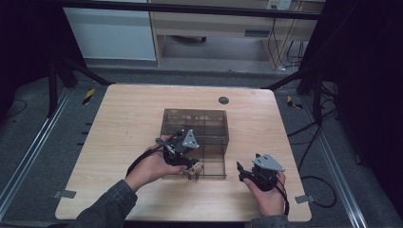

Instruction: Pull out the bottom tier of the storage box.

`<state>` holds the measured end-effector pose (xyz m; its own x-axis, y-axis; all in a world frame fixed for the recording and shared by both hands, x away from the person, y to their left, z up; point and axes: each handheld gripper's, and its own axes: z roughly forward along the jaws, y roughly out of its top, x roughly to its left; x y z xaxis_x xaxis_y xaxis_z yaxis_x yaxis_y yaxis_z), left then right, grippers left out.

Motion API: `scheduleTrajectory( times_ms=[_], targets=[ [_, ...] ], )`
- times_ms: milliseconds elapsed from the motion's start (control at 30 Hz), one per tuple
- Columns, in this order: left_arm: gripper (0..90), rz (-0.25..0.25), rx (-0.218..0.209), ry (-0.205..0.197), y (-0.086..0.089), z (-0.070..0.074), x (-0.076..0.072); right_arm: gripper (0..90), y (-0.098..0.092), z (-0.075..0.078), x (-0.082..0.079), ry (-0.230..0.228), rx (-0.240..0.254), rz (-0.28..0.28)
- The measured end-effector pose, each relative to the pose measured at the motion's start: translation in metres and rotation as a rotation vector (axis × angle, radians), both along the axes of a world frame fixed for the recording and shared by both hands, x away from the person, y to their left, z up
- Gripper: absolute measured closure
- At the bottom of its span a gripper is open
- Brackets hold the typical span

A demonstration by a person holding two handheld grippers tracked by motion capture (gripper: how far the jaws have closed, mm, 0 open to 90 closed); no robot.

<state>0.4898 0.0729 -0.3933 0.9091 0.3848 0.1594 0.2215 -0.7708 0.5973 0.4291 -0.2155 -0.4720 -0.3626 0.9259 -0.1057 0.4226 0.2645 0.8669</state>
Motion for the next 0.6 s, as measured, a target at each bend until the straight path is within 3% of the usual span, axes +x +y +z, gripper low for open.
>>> scheduleTrajectory(
  times_ms=[133, 433, 600],
  targets=[
    [36.1, 0.034, -0.030, -0.026, 0.003, 0.007, 0.003, 23.7, 0.005, 0.001, -0.004, -0.001, -0.014, 0.016],
    [23.0, 0.102, -0.085, -0.042, 0.011, 0.022, 0.018, 26.3, 0.016, 0.003, -0.012, 0.004, -0.025, 0.043],
    [20.3, 0.146, -0.097, -0.066, 0.015, 0.027, 0.026, 35.7, 0.028, 0.005, -0.018, 0.005, -0.029, 0.089]
  ],
)
